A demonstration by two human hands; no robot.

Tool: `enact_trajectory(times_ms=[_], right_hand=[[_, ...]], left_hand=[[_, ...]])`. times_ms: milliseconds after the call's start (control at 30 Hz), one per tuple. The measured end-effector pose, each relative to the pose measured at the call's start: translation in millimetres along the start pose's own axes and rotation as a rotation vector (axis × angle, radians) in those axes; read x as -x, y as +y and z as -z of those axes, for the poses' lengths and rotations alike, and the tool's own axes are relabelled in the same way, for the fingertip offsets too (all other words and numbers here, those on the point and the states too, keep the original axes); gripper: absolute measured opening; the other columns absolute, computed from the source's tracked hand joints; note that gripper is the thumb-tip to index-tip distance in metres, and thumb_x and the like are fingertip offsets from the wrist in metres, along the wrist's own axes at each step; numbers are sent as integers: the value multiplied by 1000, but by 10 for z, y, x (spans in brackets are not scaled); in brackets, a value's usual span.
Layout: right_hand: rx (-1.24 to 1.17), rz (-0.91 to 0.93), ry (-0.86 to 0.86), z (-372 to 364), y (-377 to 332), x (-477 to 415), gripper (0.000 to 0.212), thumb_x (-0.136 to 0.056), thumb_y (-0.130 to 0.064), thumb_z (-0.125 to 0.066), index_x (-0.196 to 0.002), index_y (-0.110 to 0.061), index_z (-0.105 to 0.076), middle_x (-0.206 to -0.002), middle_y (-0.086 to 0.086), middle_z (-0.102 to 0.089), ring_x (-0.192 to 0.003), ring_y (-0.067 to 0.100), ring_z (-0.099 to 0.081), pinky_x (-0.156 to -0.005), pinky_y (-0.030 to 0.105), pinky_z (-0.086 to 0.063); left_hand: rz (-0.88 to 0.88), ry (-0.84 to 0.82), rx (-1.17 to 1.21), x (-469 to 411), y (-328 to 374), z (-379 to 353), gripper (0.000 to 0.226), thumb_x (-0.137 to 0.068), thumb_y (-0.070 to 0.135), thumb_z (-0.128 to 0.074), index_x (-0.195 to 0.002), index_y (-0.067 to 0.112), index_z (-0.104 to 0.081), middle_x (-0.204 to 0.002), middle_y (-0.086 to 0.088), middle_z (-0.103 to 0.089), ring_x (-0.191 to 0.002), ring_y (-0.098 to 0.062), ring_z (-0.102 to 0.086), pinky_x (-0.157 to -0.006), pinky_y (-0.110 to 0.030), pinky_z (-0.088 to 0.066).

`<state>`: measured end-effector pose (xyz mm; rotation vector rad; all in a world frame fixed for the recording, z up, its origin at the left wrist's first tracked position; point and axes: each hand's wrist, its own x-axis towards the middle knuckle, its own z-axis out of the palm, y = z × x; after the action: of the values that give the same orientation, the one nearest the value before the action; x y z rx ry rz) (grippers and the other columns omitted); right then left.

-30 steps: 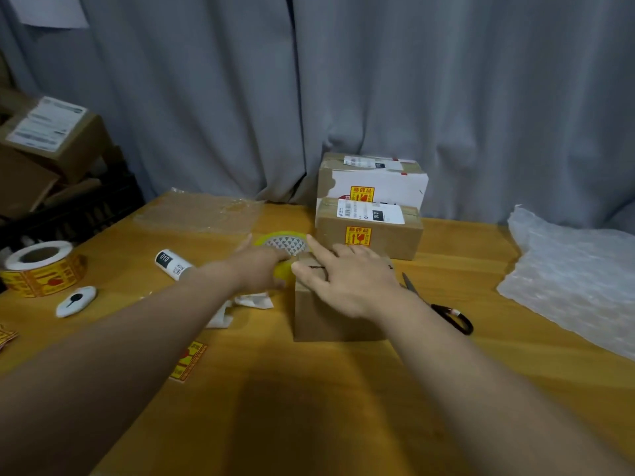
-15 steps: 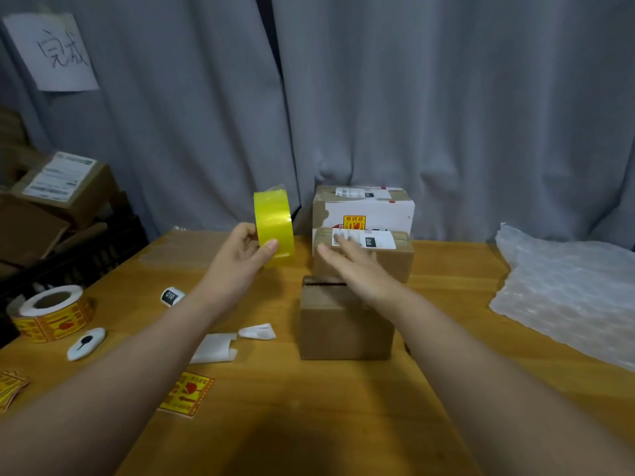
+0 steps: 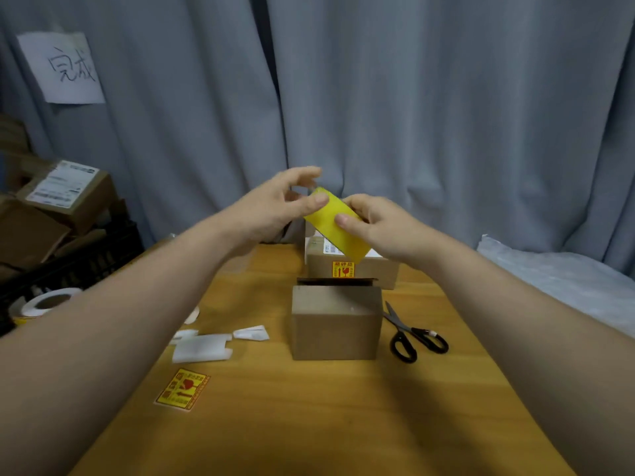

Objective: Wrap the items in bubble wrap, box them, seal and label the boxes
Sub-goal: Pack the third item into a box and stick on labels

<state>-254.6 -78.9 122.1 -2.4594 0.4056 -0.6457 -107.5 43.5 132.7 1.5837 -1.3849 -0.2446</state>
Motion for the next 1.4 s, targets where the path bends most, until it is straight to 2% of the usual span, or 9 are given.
enact_trajectory(times_ms=[100, 267, 533, 667, 833, 967, 1100, 1267, 1400], right_hand=[[66, -1, -21, 34, 19, 62, 34, -99, -30, -48, -129, -14, -52, -114, 6, -60, -103, 20, -57, -87, 37, -48], [56, 0, 1, 71, 63, 121, 35, -100, -28, -47, -130, -12, -51, -117, 8, -60, -105, 23, -57, -90, 40, -49], [128, 38, 56, 95, 103, 96, 33, -99, -30, -48, -127, -13, -55, -113, 5, -60, -100, 19, -56, -78, 30, -46], [50, 55, 220, 50, 102, 40, 38, -95, -36, -55, -131, -24, -50, -115, -3, -56, -107, 17, -53, -83, 28, -44], [186, -80, 202, 75, 66, -109, 23, -92, -46, -56, -109, -30, -56, -103, -1, -54, -96, 18, -49, -74, 27, -35], [250, -69, 205, 80, 80, -123, 20, -93, -42, -56, -86, -23, -55, -97, 0, -59, -90, 21, -54, -66, 30, -36], [361, -83, 257, 70, 61, -83, 24, -95, -41, -52, -88, -20, -58, -93, -3, -58, -87, 18, -53, -68, 31, -37], [417, -153, 200, 143, 101, -70, 29, -96, -42, -49, -87, -17, -60, -78, -5, -55, -82, 22, -55, -66, 30, -36], [426, -135, 143, 179, 46, -133, 31, -93, -41, -55, -87, -12, -65, -79, 2, -62, -80, 25, -60, -66, 32, -46]], left_hand=[[52, -179, 56, -24, 84, 41, 33, -83, 27, -66, -115, 19, -61, -107, 4, -63, -89, 1, -60, -76, -10, -45], [84, -99, 88, -52, 107, -18, 11, -82, 17, -69, -90, 13, -63, -94, -1, -62, -87, -8, -59, -84, -24, -50], [71, -35, -57, -84, 152, -157, 18, -85, 21, -68, -93, 5, -65, -84, -3, -62, -76, -9, -57, -69, -17, -50], [21, 50, -272, -131, 144, -222, 15, -92, 19, -60, -83, 8, -59, -81, -12, -68, -74, -23, -65, -76, -35, -53], [-35, 227, -416, -126, 120, -314, 14, -95, 20, -54, -83, 12, -51, -66, 1, -60, -56, -4, -54, -51, -10, -38], [-34, 250, -310, -58, 85, -348, 13, -94, 19, -55, -87, 8, -53, -65, 1, -58, -46, 3, -53, -46, -6, -39], [82, 205, -95, 81, -80, -355, 39, -89, 29, -63, -118, 8, -51, -80, -1, -68, -69, -6, -65, -72, -24, -55], [240, -302, -342, 360, -576, -434, 64, -85, 48, -59, -142, 28, -38, -147, 5, -36, -131, -10, -35, -104, -24, -27], [252, -166, -71, 470, -874, -660, 41, -85, 33, -67, -125, 26, -59, -133, 8, -47, -110, 3, -44, -91, -7, -33]])
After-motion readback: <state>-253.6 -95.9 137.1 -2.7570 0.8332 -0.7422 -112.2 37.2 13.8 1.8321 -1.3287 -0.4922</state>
